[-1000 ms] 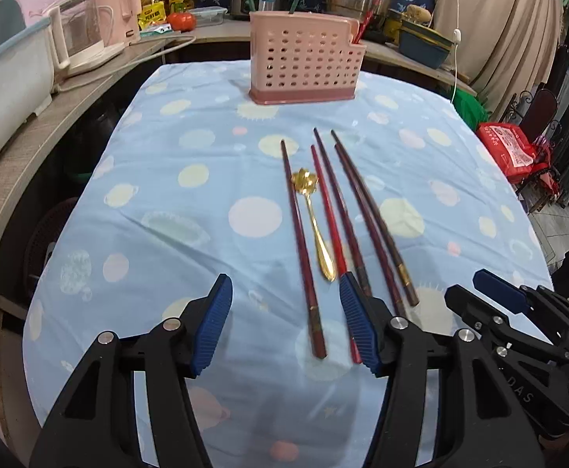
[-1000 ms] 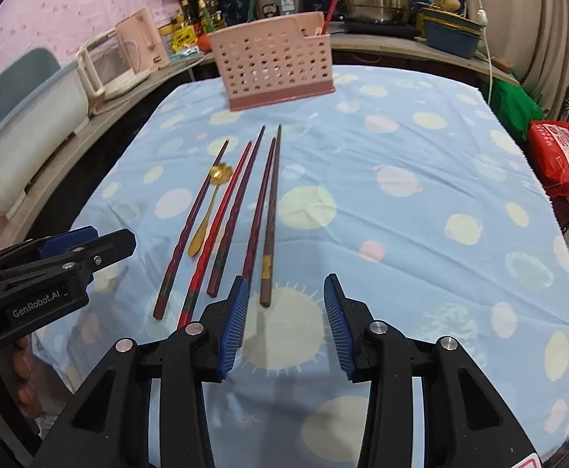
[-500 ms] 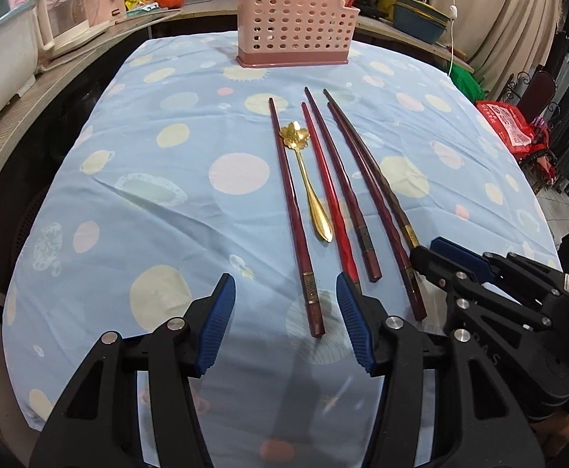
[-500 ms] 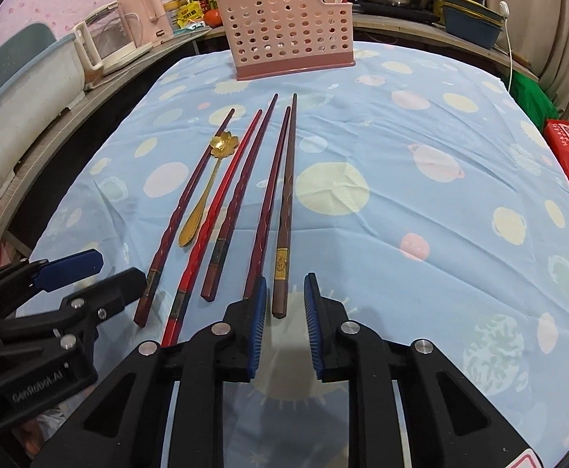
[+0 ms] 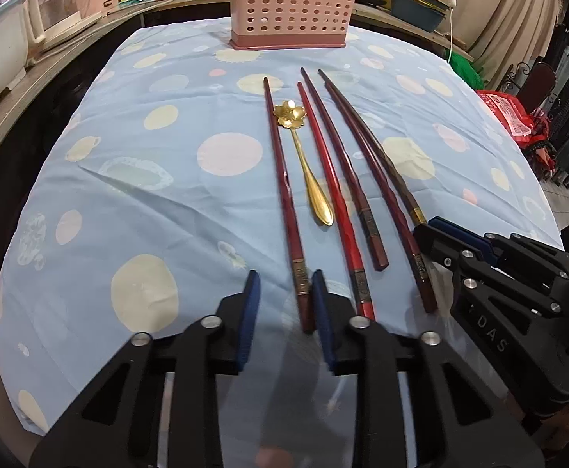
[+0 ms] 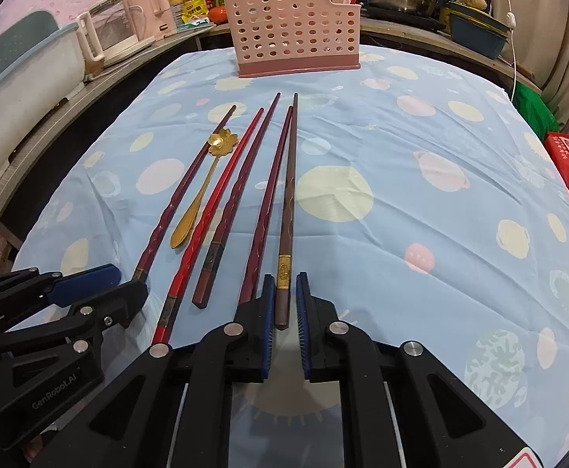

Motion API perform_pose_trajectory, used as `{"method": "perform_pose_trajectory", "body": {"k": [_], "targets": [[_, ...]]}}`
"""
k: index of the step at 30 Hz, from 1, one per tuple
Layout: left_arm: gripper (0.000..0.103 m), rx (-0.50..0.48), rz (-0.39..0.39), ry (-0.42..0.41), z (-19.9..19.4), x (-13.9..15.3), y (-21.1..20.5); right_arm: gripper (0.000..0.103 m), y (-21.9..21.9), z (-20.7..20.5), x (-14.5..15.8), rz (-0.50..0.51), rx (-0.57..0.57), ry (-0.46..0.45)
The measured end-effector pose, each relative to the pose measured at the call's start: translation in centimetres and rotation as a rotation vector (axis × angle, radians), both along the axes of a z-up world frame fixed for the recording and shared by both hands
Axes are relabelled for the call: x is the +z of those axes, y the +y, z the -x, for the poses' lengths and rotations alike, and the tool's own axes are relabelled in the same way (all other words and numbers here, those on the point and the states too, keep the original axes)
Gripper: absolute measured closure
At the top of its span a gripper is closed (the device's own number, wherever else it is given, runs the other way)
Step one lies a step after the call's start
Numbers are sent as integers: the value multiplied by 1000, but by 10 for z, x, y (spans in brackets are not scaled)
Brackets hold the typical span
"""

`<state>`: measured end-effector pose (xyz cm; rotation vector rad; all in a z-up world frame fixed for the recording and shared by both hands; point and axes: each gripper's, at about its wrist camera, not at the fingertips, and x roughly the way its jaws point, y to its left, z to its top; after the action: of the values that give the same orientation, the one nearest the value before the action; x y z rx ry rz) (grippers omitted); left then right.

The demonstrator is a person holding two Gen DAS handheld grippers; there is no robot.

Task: Organize utensils
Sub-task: 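Grasp a dark brown chopstick with the right tool while the left grasps a red chopstick, then lift both chopsticks and carry them above the pink holder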

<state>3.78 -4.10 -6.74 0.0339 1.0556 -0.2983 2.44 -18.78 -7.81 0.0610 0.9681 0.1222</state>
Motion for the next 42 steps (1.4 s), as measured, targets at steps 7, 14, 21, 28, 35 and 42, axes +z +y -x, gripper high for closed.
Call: {"method": "perform_pose_trajectory", "body": {"k": [7,14,21,28,35,42], "targets": [[95,-15,37,11,3,3,1,96,-3,8,5,-16,-4,-3],[95,2,77,-28,11,28,11,96,-16,26,36,-61,-28,-63],[95,20,108,-104,15,68,20,96,-34,34,80,-104,-65,-153],[95,37,131,-205,4,113,23,96,-57,27,124,-138,-103,-237],[96,37,159,-322,-24,167,19,96,-81,7,170,-135,-119,-340],[96,33,165,-427,-60,214,4,96,-95,-24,205,-118,-107,-425]]}}
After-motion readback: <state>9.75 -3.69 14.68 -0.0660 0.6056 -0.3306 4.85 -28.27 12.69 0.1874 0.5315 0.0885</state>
